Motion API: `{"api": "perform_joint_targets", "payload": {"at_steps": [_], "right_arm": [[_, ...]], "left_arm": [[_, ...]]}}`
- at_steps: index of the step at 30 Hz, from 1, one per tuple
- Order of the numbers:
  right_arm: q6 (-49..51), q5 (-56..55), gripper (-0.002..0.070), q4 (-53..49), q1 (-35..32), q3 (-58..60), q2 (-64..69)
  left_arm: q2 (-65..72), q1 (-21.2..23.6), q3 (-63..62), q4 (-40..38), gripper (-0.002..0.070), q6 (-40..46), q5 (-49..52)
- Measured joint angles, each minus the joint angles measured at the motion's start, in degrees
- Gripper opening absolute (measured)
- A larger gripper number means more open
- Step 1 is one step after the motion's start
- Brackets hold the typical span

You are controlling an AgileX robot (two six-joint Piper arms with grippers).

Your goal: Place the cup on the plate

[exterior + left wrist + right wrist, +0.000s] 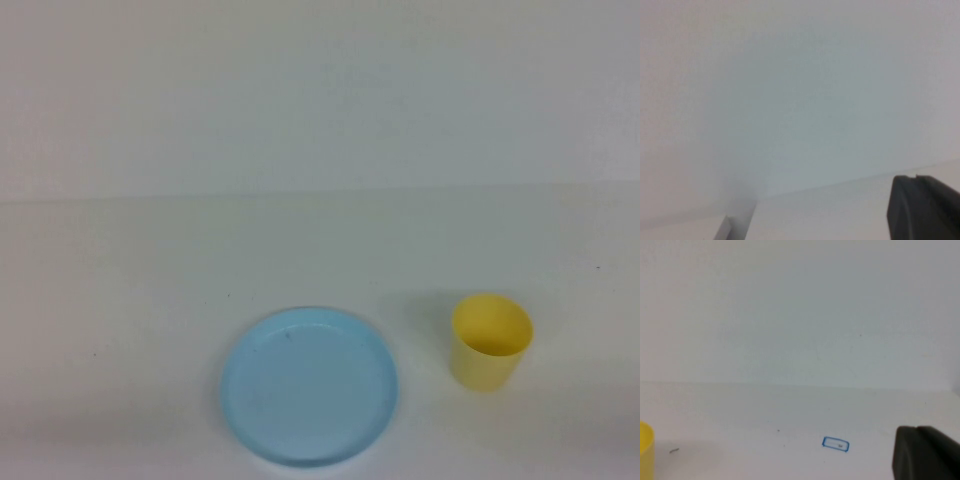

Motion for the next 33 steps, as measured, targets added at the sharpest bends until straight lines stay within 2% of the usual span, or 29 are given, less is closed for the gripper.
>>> {"api": "perform_joint_targets", "payload": {"at_steps": [22, 29, 31, 33], "right_arm": [[0.00, -1.90, 0.0015, -0.03, 0.00, 0.00, 0.00], [0.00, -13.40, 0.0015, -0.47, 0.00, 0.00, 0.00], [0.00, -15.61, 0.0015, -0.55, 0.00, 0.00, 0.00], [0.00, -16.65, 0.0015, -0.55, 0.00, 0.00, 0.00]], "left_arm": [[0.08, 0.00, 0.00, 0.00, 0.0001, -0.38, 0.56], [0.08, -0.11, 0.00, -9.02, 0.0001, -1.35, 0.48], [0.08, -0.11, 0.00, -14.40, 0.0001, -7.10, 0.10], [0.08, -0.11, 0.00, -15.81, 0.0001, -11.37, 1.21]]}}
